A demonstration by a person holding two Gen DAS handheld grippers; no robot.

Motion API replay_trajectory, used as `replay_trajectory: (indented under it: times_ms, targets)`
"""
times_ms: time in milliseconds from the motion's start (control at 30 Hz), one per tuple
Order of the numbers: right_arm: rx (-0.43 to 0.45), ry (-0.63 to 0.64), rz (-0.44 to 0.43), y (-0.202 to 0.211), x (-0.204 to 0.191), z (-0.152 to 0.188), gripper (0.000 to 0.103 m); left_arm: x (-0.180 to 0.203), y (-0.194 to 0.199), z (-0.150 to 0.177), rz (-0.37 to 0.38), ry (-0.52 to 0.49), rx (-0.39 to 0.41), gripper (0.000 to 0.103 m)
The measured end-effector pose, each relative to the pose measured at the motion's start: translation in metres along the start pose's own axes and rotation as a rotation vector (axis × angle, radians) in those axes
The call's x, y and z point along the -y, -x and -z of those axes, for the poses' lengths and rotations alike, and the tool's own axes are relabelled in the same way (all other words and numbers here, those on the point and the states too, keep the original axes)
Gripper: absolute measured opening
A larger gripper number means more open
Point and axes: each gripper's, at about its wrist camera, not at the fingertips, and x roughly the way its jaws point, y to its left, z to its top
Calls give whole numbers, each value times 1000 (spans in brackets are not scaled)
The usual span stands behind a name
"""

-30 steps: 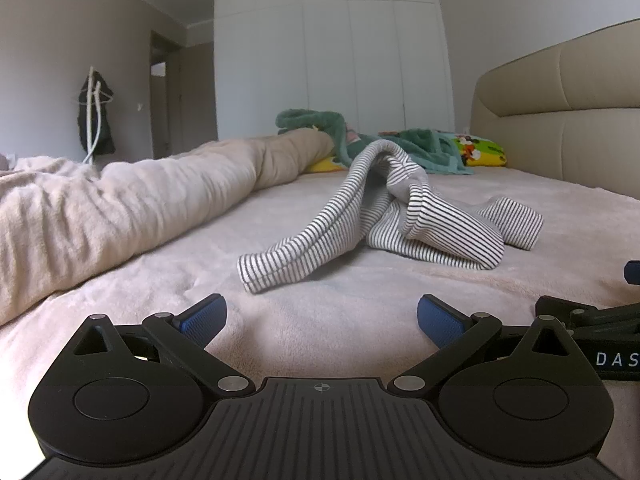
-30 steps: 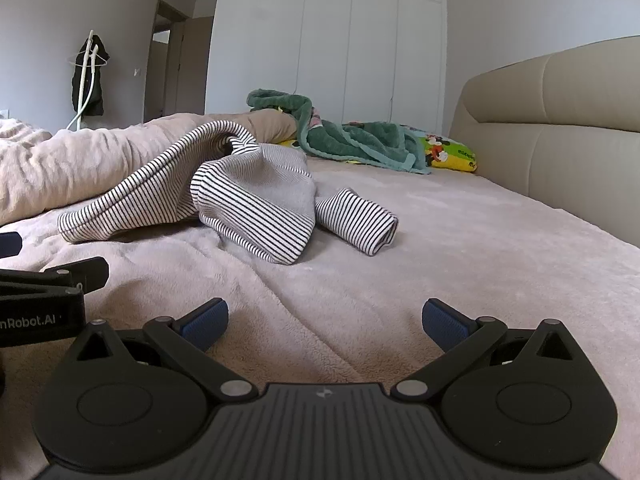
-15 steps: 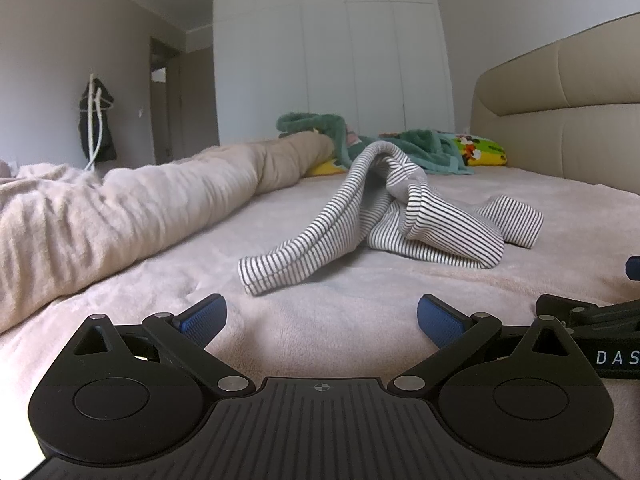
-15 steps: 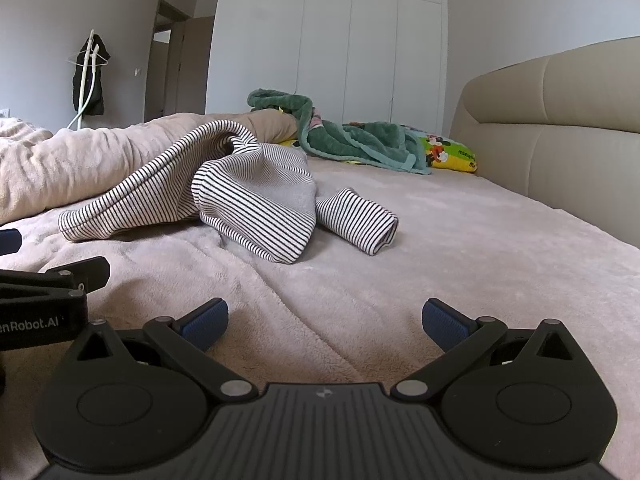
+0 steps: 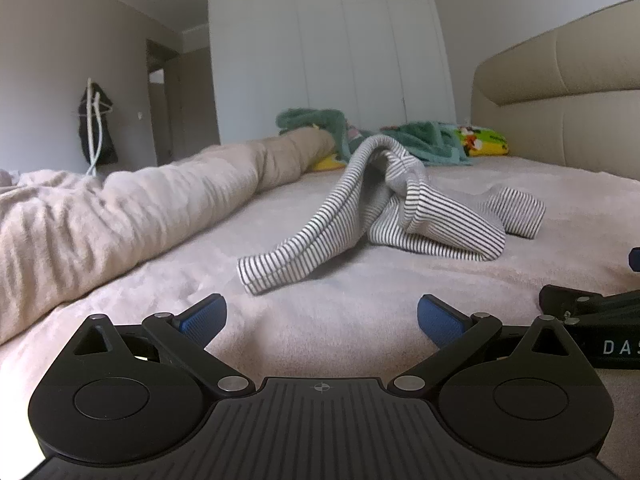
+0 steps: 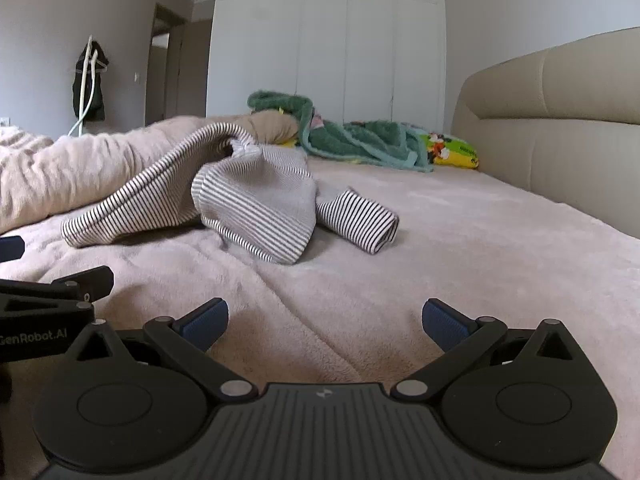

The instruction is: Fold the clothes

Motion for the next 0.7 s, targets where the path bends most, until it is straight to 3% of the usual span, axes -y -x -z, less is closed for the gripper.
replay_trajectory:
  times_ms: [200, 367, 500, 700]
  targets:
    - [-34, -60, -40, -5, 10, -2, 103, -2, -6, -1, 23, 14, -40, 103]
    - [-88, -61, -7, -12, 7, -4, 103, 2, -4, 1, 2, -8, -22, 103]
    - [-177, -74, -25, -22, 10, -9, 103, 3, -8, -4, 58, -39, -59, 103]
    - [-227, -64, -54, -24, 12, -10, 103, -7, -20, -11, 151, -14, -165, 103]
